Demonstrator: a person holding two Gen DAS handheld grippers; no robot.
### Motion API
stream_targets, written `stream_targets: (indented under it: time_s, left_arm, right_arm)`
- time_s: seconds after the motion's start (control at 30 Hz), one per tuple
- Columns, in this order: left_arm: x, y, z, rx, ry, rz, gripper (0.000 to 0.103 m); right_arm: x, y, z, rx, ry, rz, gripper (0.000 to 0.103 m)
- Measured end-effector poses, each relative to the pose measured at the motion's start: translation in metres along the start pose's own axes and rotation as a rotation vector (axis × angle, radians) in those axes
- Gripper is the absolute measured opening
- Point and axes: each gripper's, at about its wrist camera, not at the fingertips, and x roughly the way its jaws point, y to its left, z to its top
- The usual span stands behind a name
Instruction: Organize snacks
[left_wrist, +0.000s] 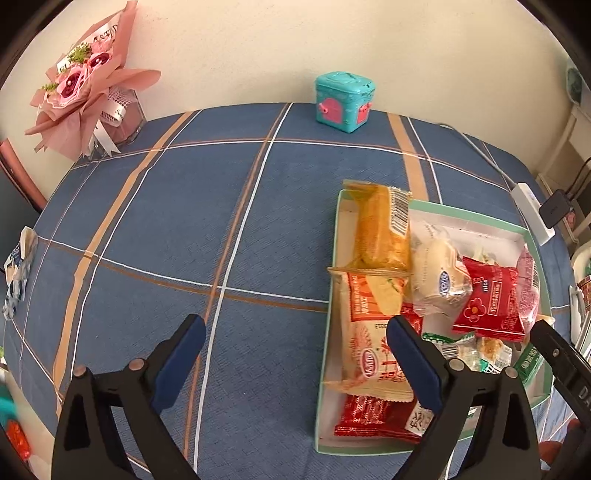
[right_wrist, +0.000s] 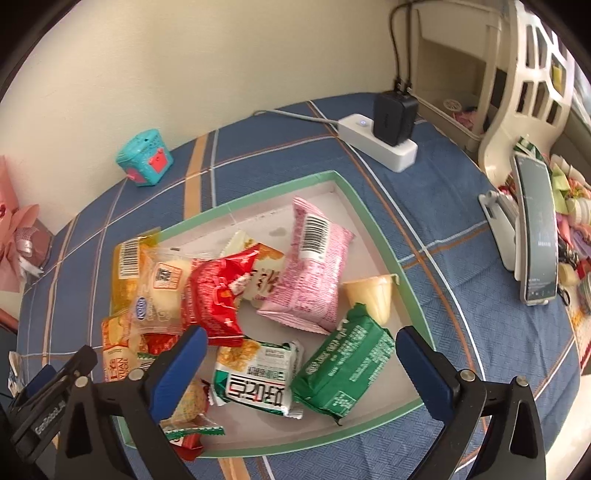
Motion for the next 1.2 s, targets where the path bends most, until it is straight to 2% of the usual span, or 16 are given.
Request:
stream_targets:
  time_s: [0.27, 0.43, 0.9, 1.2]
  left_arm:
    - [0.005, 0.011, -0.001, -0.013, 0.032, 0.024, 0.098]
    - [0.002, 0.02, -0.003, -0.033, 0.029, 0.069, 0.098]
    - [-0.013, 0.05, -0.022, -0.016, 0.031, 0.115, 0.098]
    - [-0.025, 0.073, -0.04, -0.033, 0.054, 0.094, 0.098]
  right_arm:
    - [-0.008, 0.032, -0.005, -0.095, -0.026, 0.029, 0.103]
    - [-0.011, 0.049, -0.011, -0.149, -0.033, 0.029, 0.103]
    - [-0.031, 0.064, -0.033, -0.164, -0.053, 0.063, 0.103]
    - [-0.041, 0.068, -0.06, -0.179, -0.043, 0.068, 0.103]
